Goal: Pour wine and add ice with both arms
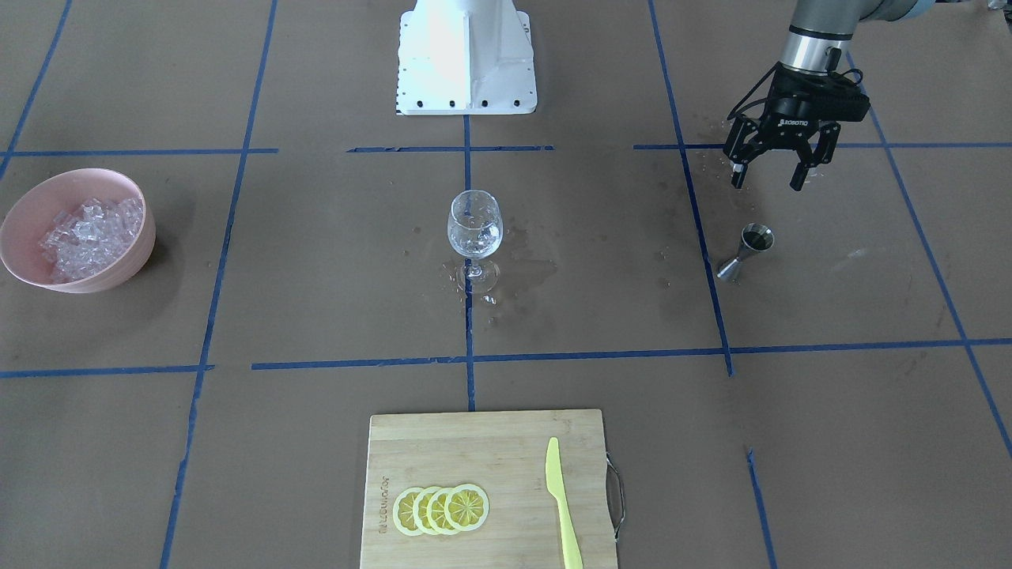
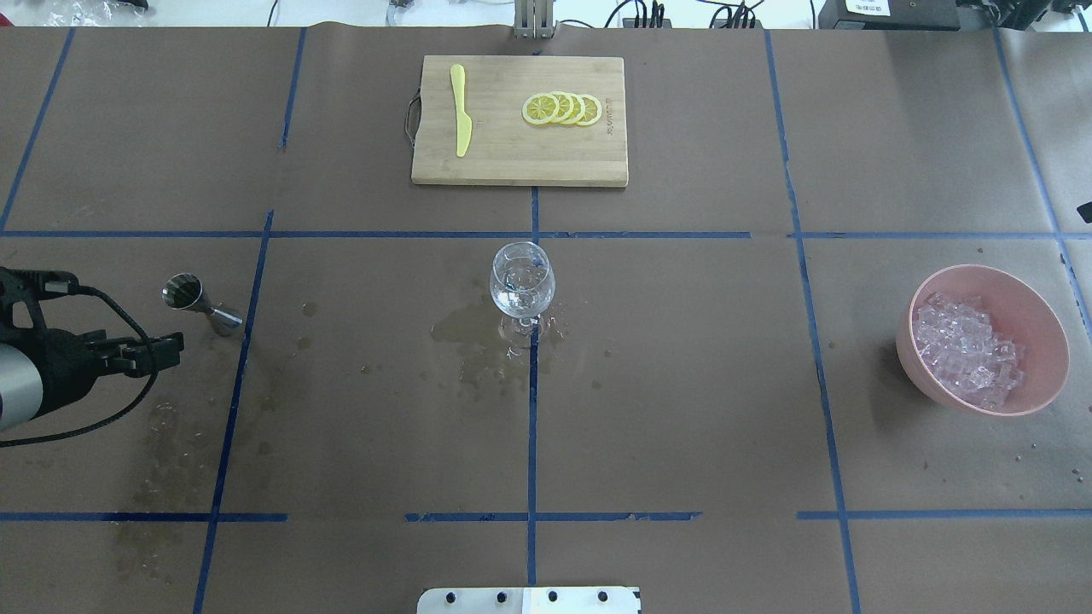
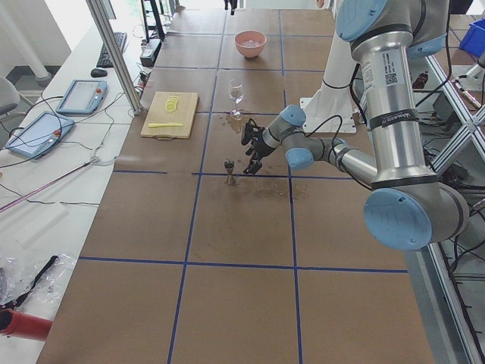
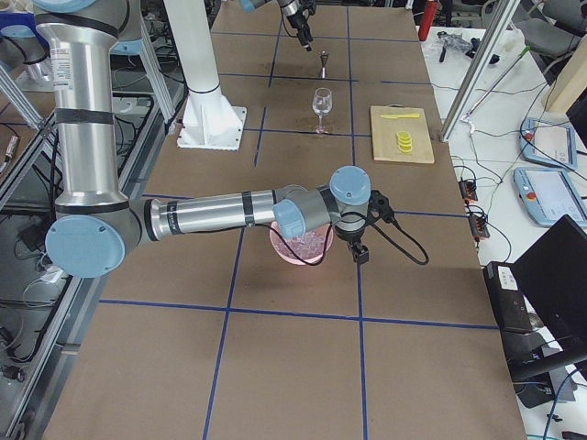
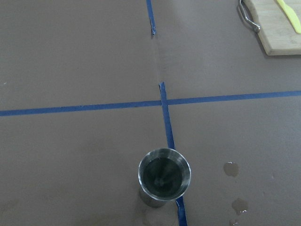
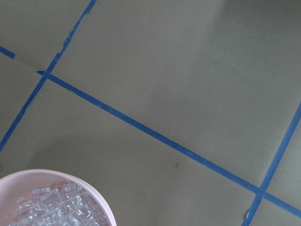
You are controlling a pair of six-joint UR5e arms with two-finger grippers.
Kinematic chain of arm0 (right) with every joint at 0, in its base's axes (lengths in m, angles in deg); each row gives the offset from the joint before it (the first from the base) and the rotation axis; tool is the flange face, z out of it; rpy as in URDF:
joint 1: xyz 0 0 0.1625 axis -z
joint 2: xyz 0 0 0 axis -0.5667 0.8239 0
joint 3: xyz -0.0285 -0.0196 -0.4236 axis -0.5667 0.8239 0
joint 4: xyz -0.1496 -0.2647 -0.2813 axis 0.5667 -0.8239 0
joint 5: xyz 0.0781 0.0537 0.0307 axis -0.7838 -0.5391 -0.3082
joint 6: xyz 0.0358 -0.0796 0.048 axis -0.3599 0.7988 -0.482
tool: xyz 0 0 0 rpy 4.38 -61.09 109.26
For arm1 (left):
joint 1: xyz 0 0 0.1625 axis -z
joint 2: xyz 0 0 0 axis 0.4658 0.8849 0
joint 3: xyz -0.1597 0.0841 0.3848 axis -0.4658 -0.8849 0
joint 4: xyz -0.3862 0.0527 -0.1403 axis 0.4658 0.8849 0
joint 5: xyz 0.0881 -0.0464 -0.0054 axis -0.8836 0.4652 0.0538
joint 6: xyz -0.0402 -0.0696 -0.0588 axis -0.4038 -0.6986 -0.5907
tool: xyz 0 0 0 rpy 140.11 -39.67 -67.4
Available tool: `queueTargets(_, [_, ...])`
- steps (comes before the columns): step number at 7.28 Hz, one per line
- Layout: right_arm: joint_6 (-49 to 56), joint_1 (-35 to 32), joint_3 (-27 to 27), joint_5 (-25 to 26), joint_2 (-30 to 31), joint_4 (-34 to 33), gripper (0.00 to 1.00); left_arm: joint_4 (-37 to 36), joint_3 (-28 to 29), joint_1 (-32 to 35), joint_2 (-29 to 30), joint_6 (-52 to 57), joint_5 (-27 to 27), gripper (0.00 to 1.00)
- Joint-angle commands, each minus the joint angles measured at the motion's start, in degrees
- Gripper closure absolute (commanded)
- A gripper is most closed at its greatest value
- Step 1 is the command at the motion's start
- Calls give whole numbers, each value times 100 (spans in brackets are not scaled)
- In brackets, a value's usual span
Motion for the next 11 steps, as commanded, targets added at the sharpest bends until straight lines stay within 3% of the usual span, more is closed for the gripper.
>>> queueTargets(1, [-1,1,-3,-19,23,2,0,-22,8,-864,-276,-1050,-1134,2])
queueTargets(3, [-10,1,-29,-177,40,2,0,-40,157,-1603,-233,-1668,-2266,2])
queueTargets(5, [-10,-8,-125,-177,145,2,0,30,710,-1614,21,-1661,-3348,2])
queueTargets(6, [-18,-8,-265,-177,250,2,0,22,1103,-1614,484,-1661,-3605,2])
queueTargets(7, [-18,-8,-292,-177,295,2,0,31,1421,-1614,671,-1644,-3912,2])
queueTargets(11, [-10,-8,-310,-177,304,2,0,31,2064,-1614,1198,-1504,-4309,2])
